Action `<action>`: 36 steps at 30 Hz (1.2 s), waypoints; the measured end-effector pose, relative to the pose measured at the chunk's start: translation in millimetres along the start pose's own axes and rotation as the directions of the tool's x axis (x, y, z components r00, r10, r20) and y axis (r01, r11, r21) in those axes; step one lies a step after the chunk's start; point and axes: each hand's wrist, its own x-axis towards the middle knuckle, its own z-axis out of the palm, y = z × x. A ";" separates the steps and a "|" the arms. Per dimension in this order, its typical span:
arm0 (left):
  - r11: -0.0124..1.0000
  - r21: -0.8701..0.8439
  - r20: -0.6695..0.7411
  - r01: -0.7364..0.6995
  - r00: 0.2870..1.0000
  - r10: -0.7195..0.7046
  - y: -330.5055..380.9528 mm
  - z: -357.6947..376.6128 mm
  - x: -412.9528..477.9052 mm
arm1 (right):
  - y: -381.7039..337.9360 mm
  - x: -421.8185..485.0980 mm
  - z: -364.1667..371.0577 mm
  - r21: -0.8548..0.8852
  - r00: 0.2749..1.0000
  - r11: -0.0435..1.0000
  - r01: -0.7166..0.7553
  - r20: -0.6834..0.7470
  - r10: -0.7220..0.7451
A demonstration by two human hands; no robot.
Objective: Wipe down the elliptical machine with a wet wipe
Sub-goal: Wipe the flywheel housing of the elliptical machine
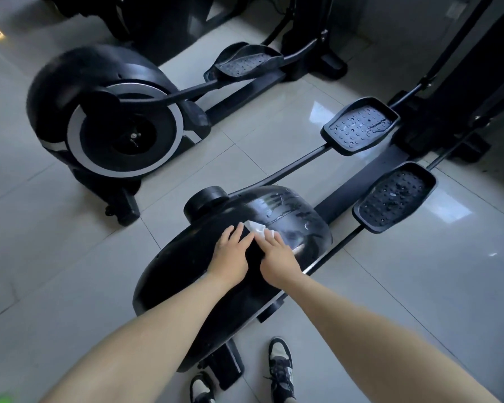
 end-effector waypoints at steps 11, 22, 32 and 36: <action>0.994 -0.068 -0.070 -0.084 0.994 0.080 -23.1 -7.5 8.7 | 25.1 37.2 -13.0 -0.032 0.990 0.990 -0.139 -0.033 0.138; 0.998 0.009 -0.042 0.067 0.997 -0.067 -56.9 -26.3 32.0 | 19.4 95.0 -15.9 -0.043 0.982 0.981 -0.188 -0.019 0.187; 0.997 0.012 -0.058 0.074 0.996 -0.073 -62.0 -36.3 38.1 | -19.5 93.7 -4.5 -0.097 0.991 0.987 0.131 0.000 -0.132; 0.997 -0.008 -0.058 0.081 0.995 -0.081 -64.1 -37.8 39.4 | -3.2 122.0 -16.1 -0.083 0.995 0.992 -0.095 -0.006 0.095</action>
